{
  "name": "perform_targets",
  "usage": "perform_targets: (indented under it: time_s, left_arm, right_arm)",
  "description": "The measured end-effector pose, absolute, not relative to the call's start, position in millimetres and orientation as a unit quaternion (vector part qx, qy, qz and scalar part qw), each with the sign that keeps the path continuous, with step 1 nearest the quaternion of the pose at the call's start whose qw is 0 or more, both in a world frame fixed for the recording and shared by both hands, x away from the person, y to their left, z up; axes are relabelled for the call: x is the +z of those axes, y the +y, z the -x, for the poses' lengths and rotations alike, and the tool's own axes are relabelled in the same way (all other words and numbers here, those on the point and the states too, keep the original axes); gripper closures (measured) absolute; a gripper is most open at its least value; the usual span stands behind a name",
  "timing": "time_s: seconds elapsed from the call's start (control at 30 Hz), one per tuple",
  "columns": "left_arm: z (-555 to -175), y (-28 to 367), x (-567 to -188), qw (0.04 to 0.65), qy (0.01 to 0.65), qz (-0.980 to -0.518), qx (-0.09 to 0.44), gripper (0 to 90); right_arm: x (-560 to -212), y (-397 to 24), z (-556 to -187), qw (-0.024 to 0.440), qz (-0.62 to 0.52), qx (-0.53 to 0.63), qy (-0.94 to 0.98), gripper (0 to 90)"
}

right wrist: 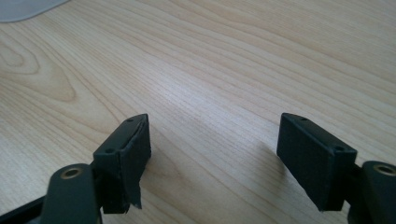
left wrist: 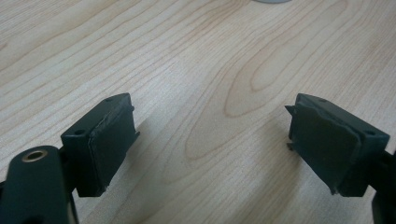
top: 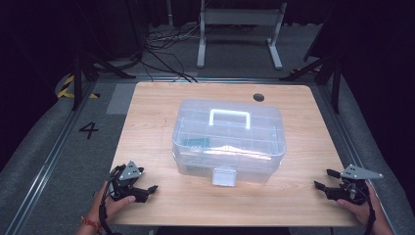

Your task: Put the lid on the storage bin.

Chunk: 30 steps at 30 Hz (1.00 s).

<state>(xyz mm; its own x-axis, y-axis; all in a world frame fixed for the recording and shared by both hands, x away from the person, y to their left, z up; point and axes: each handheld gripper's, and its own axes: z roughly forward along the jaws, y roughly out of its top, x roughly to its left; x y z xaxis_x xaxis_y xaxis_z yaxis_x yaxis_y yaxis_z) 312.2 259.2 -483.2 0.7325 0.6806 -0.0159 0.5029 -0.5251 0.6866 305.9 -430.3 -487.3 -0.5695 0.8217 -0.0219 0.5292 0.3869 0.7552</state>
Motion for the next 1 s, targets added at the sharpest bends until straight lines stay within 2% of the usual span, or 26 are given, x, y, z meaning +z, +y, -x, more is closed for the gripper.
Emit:
perform_targets:
  time_s: [0.13,1.0]
  left_arm:
    - [-311.8,259.0,-483.4,0.347,0.345,-0.863,0.127,15.2]
    - [-311.0,260.1,-482.9,0.344,0.343,-0.864,0.132,15.2]
  right_arm:
    - [-487.6,-431.9,-307.9,0.189,-0.426,0.366,0.805,26.2]
    - [-487.7,-431.6,-307.7,0.190,-0.429,0.365,0.804,25.1]
